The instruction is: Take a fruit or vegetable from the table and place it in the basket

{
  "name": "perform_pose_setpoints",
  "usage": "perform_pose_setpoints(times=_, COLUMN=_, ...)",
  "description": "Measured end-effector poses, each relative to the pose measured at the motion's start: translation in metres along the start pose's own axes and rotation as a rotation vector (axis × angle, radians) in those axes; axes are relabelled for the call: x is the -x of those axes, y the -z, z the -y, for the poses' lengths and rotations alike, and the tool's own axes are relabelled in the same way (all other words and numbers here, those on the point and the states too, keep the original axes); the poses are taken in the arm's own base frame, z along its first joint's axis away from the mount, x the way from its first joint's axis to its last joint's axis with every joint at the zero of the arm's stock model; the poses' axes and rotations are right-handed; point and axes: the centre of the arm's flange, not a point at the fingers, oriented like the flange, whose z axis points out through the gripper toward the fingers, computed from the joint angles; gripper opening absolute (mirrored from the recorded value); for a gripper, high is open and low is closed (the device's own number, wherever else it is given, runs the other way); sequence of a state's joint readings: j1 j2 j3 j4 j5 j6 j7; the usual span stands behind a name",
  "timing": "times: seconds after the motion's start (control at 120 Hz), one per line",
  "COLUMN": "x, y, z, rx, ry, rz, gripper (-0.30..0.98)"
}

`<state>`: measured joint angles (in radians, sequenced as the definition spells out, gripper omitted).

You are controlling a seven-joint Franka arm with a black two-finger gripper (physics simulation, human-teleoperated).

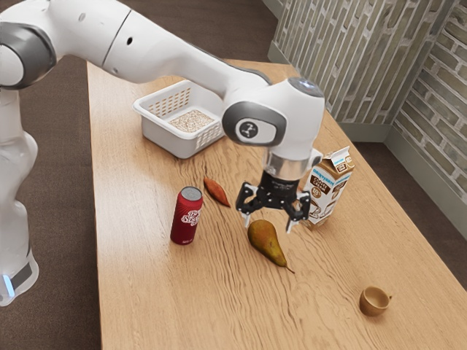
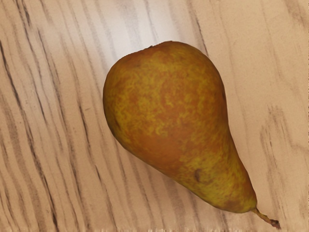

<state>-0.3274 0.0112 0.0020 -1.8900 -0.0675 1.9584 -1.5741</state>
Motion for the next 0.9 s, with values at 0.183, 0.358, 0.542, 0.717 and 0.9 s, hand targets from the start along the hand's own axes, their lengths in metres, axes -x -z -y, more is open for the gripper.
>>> perform_pose_setpoints(times=0.183, x=-0.012, y=-0.003, z=-0.01, rx=0.014, ry=0.05, rz=-0.002, gripper=0.69)
perform_pose_setpoints(times=0.358, x=-0.102, y=0.002, z=-0.006, rx=0.03, ry=0.227, rz=-0.012, gripper=0.69)
perform_pose_setpoints(times=0.542, x=-0.138, y=0.004, z=0.0, rx=0.042, ry=0.305, rz=-0.017, gripper=0.69)
perform_pose_setpoints(times=0.717, x=-0.097, y=0.001, z=-0.007, rx=0.041, ry=0.247, rz=-0.012, gripper=0.69)
perform_pose_setpoints(times=0.9, x=-0.069, y=-0.002, z=-0.01, rx=0.038, ry=0.208, rz=-0.009, gripper=0.69)
